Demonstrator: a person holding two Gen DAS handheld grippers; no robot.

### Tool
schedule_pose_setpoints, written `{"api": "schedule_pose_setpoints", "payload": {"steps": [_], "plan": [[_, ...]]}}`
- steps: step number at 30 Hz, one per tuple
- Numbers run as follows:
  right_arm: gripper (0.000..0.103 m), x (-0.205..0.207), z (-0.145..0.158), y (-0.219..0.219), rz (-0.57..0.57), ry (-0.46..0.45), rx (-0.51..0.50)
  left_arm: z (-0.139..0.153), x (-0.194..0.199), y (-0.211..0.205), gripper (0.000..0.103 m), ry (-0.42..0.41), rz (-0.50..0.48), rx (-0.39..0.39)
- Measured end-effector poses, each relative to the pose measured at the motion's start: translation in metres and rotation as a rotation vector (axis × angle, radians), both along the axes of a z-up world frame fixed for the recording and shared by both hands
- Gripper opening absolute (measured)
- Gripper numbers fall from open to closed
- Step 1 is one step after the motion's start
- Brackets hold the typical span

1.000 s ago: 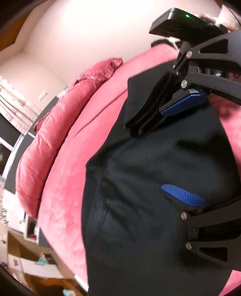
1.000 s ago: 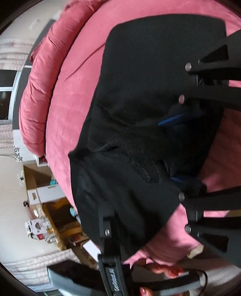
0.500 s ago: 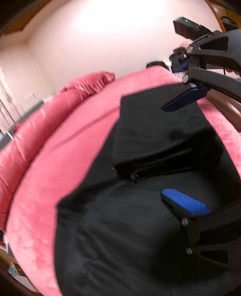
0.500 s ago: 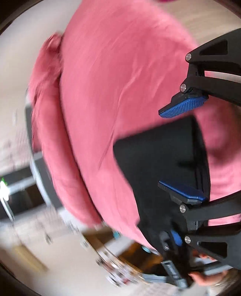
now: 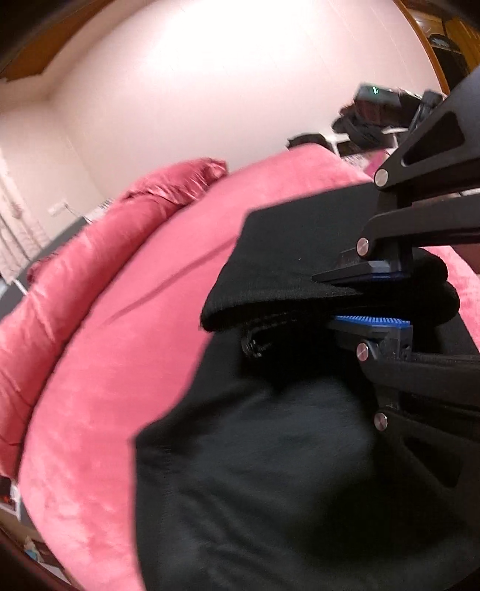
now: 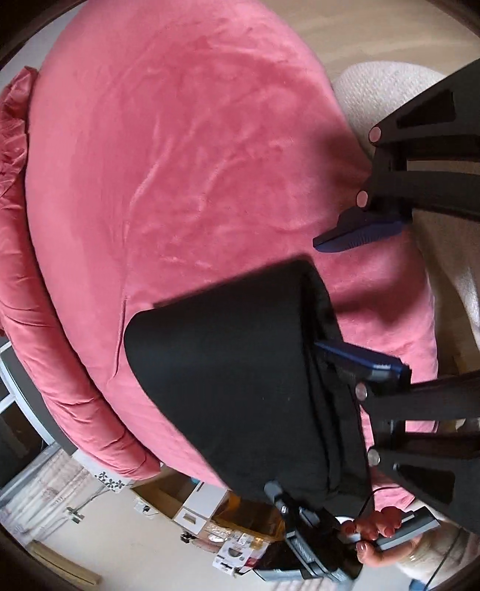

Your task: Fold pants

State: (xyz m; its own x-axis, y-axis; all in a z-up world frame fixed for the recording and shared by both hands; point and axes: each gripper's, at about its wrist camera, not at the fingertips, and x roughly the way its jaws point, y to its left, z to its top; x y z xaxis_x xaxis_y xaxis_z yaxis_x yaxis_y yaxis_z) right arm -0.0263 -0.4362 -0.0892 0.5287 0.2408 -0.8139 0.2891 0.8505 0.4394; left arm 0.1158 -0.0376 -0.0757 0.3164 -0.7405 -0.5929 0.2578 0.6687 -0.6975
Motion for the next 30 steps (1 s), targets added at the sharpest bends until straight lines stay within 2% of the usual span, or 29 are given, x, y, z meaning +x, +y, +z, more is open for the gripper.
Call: {"api": "schedule_pose_setpoints", "payload": {"steps": [2,4,6,10,11,13,14,17,20,23,24,25,28,30], "plan": [[0.050,-0.003,0.005,-0.003,-0.012,-0.028,0.026,0.011,0.001,0.010,0.013,-0.035,0.016,-0.003],[0.050,-0.006,0.020,-0.005,-0.009,-0.074,0.001,0.014,0.002,0.017,0.013,-0.062,0.029,0.027],[0.050,-0.007,0.035,-0.003,-0.011,-0.115,-0.063,0.004,0.001,0.019,0.013,-0.047,0.033,0.096],[0.050,0.005,0.059,0.009,0.039,-0.209,-0.162,-0.023,-0.002,0.013,0.014,0.003,-0.002,0.149],[0.049,0.013,0.062,0.015,0.065,-0.219,-0.191,-0.024,-0.004,0.011,0.015,-0.007,-0.002,0.159],[0.037,0.028,0.066,0.028,0.112,-0.244,-0.232,-0.022,-0.007,0.008,0.015,-0.036,0.001,0.171],[0.036,0.039,0.067,0.037,0.134,-0.253,-0.248,-0.021,-0.008,0.004,0.017,-0.044,-0.004,0.183],[0.035,0.071,0.062,0.061,0.206,-0.265,-0.259,-0.028,-0.009,-0.003,0.022,-0.054,-0.010,0.220],[0.035,0.103,0.042,0.081,0.248,-0.229,-0.305,-0.032,-0.008,-0.004,0.029,-0.043,0.012,0.225],[0.024,0.122,0.013,0.079,0.224,-0.157,-0.347,-0.031,-0.008,0.000,0.030,-0.038,0.037,0.218],[0.010,0.124,0.007,0.076,0.207,-0.138,-0.353,-0.031,-0.007,-0.002,0.030,-0.042,0.034,0.224],[0.004,0.123,0.000,0.068,0.178,-0.125,-0.351,-0.031,-0.005,-0.003,0.031,-0.048,0.030,0.234],[0.001,0.116,-0.010,0.051,0.101,-0.162,-0.252,-0.033,-0.003,-0.014,0.033,-0.082,0.018,0.283],[0.001,0.114,-0.009,0.053,0.092,-0.167,-0.267,-0.034,-0.004,-0.014,0.034,-0.091,0.017,0.281]]}}
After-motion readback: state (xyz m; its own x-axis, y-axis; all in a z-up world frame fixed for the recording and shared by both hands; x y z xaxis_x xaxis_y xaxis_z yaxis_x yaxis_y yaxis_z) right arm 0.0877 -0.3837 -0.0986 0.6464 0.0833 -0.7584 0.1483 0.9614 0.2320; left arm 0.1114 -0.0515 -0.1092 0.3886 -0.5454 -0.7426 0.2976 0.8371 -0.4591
